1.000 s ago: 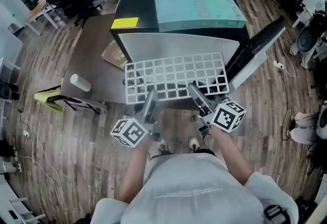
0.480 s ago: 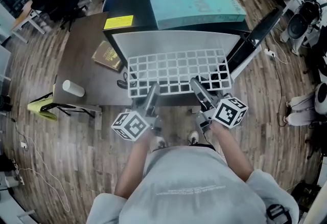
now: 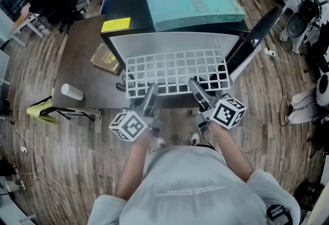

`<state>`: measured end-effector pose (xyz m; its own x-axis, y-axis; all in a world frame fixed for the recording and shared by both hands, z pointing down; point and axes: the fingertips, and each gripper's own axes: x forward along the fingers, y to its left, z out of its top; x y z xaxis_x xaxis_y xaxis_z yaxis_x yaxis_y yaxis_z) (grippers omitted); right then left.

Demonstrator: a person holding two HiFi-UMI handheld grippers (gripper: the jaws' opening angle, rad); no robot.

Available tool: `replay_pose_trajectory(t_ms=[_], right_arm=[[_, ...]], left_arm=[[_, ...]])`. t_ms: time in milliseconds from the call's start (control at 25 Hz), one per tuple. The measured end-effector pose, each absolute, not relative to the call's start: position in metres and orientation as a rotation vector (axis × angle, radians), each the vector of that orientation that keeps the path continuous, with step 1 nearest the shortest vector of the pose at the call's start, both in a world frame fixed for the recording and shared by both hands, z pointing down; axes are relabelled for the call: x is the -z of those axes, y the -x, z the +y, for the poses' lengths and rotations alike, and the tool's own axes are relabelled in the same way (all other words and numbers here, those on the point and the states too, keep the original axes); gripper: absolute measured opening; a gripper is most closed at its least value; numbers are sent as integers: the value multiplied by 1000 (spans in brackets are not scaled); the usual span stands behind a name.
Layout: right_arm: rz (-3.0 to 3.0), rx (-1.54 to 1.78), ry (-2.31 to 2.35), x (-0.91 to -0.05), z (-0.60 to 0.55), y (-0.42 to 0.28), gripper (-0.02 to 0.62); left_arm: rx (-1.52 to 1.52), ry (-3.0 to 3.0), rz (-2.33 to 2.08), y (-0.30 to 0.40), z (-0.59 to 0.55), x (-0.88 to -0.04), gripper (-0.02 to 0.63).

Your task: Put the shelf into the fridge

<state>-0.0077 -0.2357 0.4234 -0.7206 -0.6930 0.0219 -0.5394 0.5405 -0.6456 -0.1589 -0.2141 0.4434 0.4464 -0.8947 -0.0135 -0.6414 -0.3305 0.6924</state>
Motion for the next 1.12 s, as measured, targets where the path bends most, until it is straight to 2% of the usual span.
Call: replay_pose_trajectory(t_ms=[1120], right_arm=[[2417,1057,1059,-443,-224,14,133]], left_arm=[[488,-2131,-1233,165,-215,-446,143]])
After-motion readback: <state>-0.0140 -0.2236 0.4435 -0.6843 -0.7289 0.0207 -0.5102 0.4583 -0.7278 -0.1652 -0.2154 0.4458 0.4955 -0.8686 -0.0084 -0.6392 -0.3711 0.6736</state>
